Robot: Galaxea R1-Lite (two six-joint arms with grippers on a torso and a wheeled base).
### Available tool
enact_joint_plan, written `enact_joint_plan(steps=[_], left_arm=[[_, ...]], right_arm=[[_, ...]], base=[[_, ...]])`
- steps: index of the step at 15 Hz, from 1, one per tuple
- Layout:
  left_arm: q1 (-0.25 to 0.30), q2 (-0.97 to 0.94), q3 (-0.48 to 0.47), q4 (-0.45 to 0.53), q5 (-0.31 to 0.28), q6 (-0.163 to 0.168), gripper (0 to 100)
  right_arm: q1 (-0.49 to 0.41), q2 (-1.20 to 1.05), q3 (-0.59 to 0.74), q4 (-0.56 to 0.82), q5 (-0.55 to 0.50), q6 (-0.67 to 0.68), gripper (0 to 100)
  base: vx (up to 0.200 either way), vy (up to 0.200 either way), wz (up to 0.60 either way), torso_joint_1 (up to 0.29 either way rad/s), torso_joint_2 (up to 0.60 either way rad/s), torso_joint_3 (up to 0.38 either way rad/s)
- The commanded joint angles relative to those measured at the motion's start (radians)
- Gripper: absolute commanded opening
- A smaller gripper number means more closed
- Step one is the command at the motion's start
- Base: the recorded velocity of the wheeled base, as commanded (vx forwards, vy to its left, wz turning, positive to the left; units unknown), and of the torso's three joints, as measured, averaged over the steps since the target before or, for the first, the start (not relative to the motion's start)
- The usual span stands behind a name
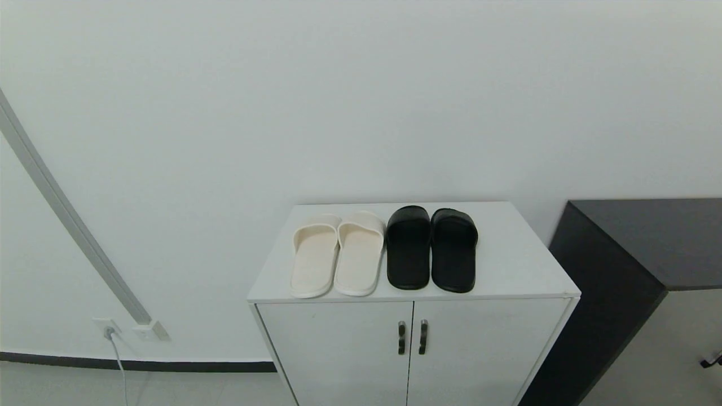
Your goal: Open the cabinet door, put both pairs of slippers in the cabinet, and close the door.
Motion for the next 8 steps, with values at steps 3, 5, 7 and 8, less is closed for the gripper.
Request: enact_joint_plan(steps=[3,5,7,8], left_arm=[[0.000,0.000,0.000,0.000,0.002,-0.002,0],[0.000,0.000,0.000,0.000,0.003,-0.003,0],[0.000,0.000,0.000,0.000,0.000,0.000,0],[0.000,0.000,0.000,0.000,0.000,-0.002,0]], right_arm=[[0.000,0.000,0.000,0.000,0.002,-0.007,100],[0.000,0.001,0.000,0.001,0.002,-0.005,100],[0.000,0.035,-0.084,-0.003,-0.001,0.015,100],[0.005,0.106,-0.184,0.007,-0.004,0.059,100]], base=[[0.000,0.000,0.00,0.000,0.00,0.000],[0.000,0.000,0.00,0.000,0.00,0.000],[0.000,0.000,0.00,0.000,0.00,0.000],[0.000,0.000,0.00,0.000,0.00,0.000]])
